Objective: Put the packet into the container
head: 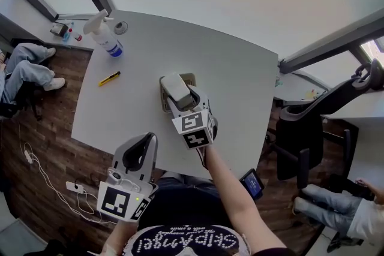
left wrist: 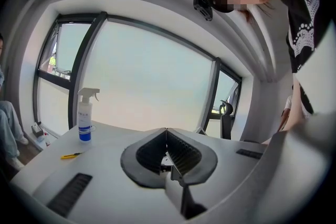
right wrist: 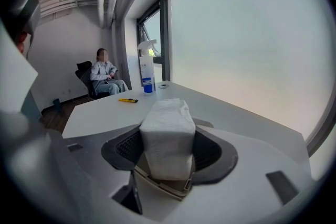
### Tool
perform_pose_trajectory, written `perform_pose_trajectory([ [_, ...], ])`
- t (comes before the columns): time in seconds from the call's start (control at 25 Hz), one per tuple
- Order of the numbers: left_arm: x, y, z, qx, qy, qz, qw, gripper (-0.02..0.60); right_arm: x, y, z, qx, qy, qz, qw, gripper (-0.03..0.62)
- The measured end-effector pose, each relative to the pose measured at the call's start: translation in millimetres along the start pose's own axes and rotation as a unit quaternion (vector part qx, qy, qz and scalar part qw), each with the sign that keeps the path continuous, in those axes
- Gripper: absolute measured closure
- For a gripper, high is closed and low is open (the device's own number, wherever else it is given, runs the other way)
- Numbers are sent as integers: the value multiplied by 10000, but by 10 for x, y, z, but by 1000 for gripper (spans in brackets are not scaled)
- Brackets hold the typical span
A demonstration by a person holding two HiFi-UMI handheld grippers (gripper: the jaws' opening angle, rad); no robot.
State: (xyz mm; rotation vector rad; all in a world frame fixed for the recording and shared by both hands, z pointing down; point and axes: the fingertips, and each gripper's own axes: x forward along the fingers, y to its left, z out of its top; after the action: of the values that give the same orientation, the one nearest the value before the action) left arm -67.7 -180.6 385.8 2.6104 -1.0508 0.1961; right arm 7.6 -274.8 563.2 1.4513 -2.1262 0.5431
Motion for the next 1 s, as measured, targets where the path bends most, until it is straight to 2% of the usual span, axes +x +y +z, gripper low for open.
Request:
perform_pose_trajectory([
  [0.64,-75,56,31,32,-73,37,10000,573,8,-30,-127,-65,333,-204,9992,326],
  [1.0,-122,98,26,1,-74,61,10000,574,25,-11,-200,-313,517,-283,9978,326],
])
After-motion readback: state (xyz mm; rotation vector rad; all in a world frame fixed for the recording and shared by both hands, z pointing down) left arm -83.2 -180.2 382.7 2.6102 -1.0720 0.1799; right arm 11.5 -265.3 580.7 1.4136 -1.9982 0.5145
